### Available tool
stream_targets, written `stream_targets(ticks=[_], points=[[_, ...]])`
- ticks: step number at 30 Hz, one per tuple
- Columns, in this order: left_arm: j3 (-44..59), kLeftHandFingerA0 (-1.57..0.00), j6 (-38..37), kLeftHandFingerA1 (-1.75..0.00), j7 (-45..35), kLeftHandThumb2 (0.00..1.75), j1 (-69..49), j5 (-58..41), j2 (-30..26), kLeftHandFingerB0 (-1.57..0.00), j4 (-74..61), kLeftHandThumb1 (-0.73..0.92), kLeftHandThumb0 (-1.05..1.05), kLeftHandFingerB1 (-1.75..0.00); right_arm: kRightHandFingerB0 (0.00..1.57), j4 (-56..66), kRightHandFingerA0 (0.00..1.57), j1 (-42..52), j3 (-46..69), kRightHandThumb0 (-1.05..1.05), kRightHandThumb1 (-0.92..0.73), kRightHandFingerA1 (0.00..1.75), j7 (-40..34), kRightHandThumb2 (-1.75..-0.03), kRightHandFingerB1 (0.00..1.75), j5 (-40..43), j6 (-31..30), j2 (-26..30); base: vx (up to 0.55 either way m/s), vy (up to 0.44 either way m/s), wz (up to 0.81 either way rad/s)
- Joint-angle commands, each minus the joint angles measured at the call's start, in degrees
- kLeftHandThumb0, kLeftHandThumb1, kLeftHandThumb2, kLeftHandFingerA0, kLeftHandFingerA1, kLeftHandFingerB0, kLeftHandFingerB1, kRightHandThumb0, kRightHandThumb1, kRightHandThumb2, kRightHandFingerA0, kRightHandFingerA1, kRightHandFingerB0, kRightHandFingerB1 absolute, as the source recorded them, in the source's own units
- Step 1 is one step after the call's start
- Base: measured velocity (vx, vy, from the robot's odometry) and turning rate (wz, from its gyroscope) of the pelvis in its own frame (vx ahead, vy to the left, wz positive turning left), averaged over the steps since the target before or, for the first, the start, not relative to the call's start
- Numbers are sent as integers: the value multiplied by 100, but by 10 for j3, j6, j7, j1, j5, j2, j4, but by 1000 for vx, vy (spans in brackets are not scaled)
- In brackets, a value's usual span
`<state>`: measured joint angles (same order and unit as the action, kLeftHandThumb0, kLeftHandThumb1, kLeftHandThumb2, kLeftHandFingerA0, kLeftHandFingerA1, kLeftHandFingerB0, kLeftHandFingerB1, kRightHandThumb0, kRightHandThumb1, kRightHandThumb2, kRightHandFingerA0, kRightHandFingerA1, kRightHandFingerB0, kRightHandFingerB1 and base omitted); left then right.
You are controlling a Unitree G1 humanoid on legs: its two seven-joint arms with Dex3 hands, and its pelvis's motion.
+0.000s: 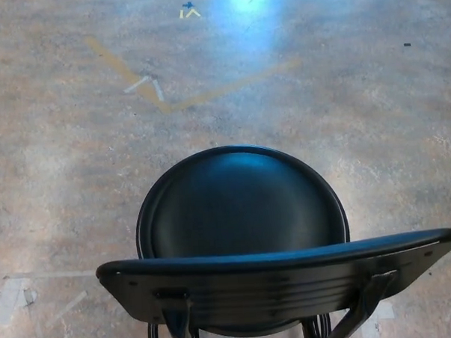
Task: Use the right hand to rotate the back of the chair to its left.
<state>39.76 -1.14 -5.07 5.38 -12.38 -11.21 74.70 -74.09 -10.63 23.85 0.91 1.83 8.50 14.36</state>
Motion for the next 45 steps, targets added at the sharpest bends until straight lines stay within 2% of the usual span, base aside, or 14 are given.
stream_targets(ticks=[1, 3, 4, 5, 6, 9, 10, 16, 17, 18, 20, 22, 24, 45], points=[[57, -1, 0, -76, -24, 132, 1, -75, 9, 0, 23, 60, -105, -57, 0, -23, 9, -7, 33, -68, 17, 81, 16, -84, 75, 37, 57, 4, 0, 0, 0], [65, -3, 3, -80, -23, 129, 1, -74, 7, 0, 25, 60, -105, -58, 0, -24, 5, -10, 30, -68, 13, 79, 12, -86, 75, 27, 65, 7, 0, 0, 0], [69, -2, 3, -81, -22, 129, 1, -75, 7, 0, 25, 59, -105, -59, 0, -24, 0, -12, 29, -105, -61, 110, 12, -78, 93, 25, 69, 9, 0, 0, 0], [70, -2, 2, -81, -21, 129, 1, -75, 8, 0, 26, 59, -105, -59, 0, -25, 0, -14, 30, -105, -61, 110, 13, -78, 93, 26, 70, 9, 0, 0, 0], [71, 0, 2, -109, -17, 84, 2, -75, 7, 0, 26, 91, -105, -54, 0, -25, 3, -17, 32, -68, 17, 78, 16, -83, 75, 29, 72, 10, 0, 0, 0], [71, 0, 2, -109, -17, 84, 2, -76, 7, 0, 27, 91, -105, -54, 0, -26, 3, -18, 33, -68, 17, 78, 17, -83, 75, 29, 74, 10, 0, 0, 0], [67, -4, 3, -79, -20, 131, 1, -73, 5, 0, 27, 63, -105, -58, 0, -18, 0, -33, 12, -105, -42, 72, 41, -105, 67, 10, 105, 27, 0, 0, 0], [61, -4, 3, -79, -21, 131, 0, -77, 4, 0, 27, 63, -105, -58, 0, -19, 0, -40, -5, -105, -42, 72, 52, -105, 67, 9, 123, 36, 0, 0, 0], [61, -4, 4, -79, -22, 132, 2, -78, 4, 0, 27, 63, -105, -60, 0, -11, 0, -52, -30, -105, -51, 7, 63, -73, 47, -14, 143, 53, 0, 0, 0], [60, -1, 5, -76, -23, 134, 5, -80, 5, 0, 26, 63, -105, -59, 0, 1, 0, -69, -64, -105, -53, 4, 79, -70, 40, -45, 174, 76, 0, 0, 0], [57, -1, 4, -76, -21, 135, 5, -81, 5, 0, 26, 65, -105, -59, 0, 6, 0, -76, -92, -105, -61, 50, 78, -64, 69, -55, 197, 86, 0, 0, 0], [56, -1, 4, -76, -21, 135, 5, -81, 5, 0, 26, 65, -105, -59, 0, 5, 0, -76, -99, -105, -61, 50, 77, -64, 69, -51, 199, 88, 0, 0, 0], [57, -3, 6, -76, -15, 134, 5, -83, 4, 0, 27, 67, -105, -54, 0, 19, 0, -82, -122, -105, -56, 0, 80, -72, 16, -58, 245, 94, 0, 0, 0], [50, -3, 9, -80, -15, 134, 9, -85, 3, 0, 27, 67, -105, -58, 0, 123, 0, -69, -213, -105, -71, 11, 101, -53, 24, -76, 368, 120, 0, 0, 0]])
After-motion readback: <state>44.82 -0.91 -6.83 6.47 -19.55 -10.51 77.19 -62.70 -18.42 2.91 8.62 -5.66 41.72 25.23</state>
